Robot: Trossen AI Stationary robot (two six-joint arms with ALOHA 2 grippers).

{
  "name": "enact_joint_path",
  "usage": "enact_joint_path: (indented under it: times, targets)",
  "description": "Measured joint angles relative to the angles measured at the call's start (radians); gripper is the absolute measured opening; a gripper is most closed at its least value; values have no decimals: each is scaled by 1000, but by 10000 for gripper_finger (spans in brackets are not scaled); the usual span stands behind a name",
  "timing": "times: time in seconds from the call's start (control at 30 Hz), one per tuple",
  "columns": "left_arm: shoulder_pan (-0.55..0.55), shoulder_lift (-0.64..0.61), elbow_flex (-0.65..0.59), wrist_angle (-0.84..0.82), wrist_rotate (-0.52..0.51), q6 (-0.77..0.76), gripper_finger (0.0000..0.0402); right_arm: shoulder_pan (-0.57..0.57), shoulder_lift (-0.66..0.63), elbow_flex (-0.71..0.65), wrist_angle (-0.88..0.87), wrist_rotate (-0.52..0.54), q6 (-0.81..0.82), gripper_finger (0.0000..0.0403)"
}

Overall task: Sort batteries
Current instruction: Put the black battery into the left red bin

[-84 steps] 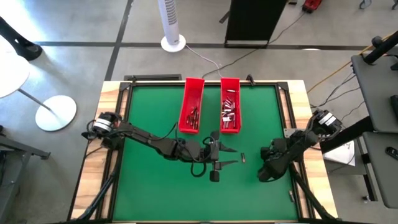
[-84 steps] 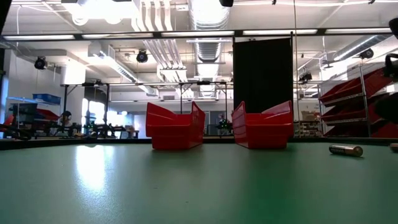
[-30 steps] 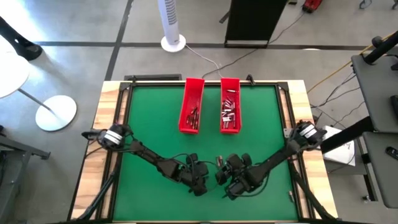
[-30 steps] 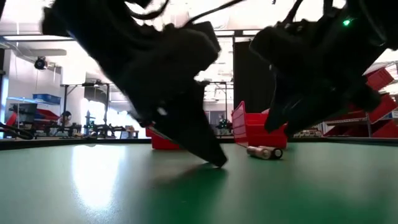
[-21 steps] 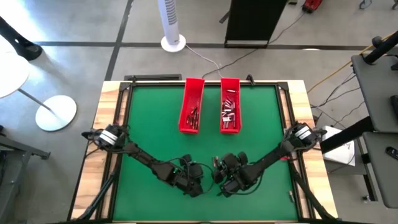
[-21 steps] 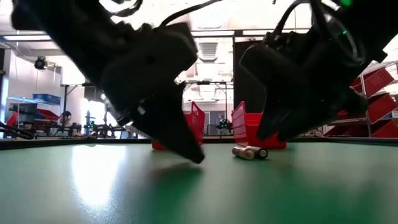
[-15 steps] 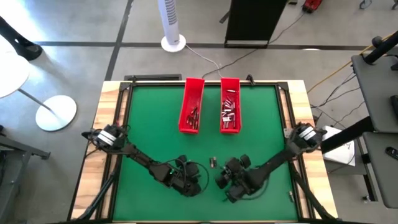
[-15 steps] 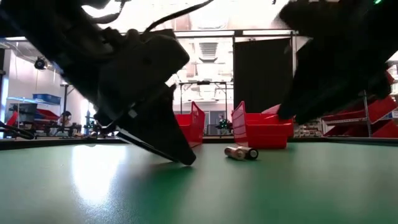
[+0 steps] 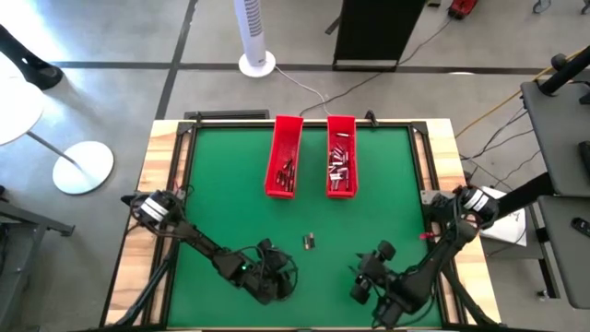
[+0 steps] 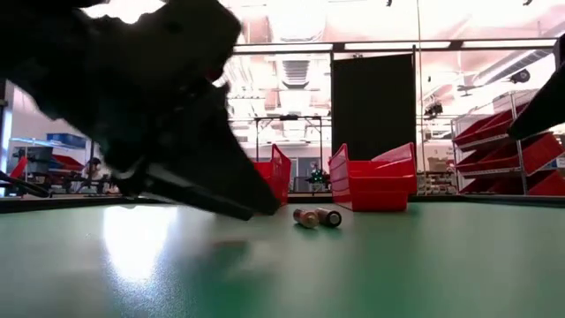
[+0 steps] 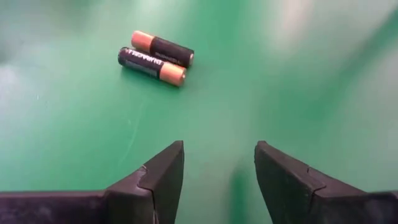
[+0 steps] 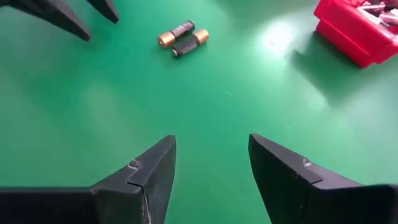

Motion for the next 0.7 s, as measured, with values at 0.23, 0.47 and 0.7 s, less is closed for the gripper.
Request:
enact_joint_path:
  times: [0.23,0.47,0.7]
  targets:
    - [47,0,14,-2,1,-5,183,1,0,-34,-109,67,32,196]
    - [49,0,22,-59,0,11,183,1,0,-109,-151,146,140,196]
    - [66,26,22,-83,-19,-136,183,-12,-85,-129,-252,174,108,196]
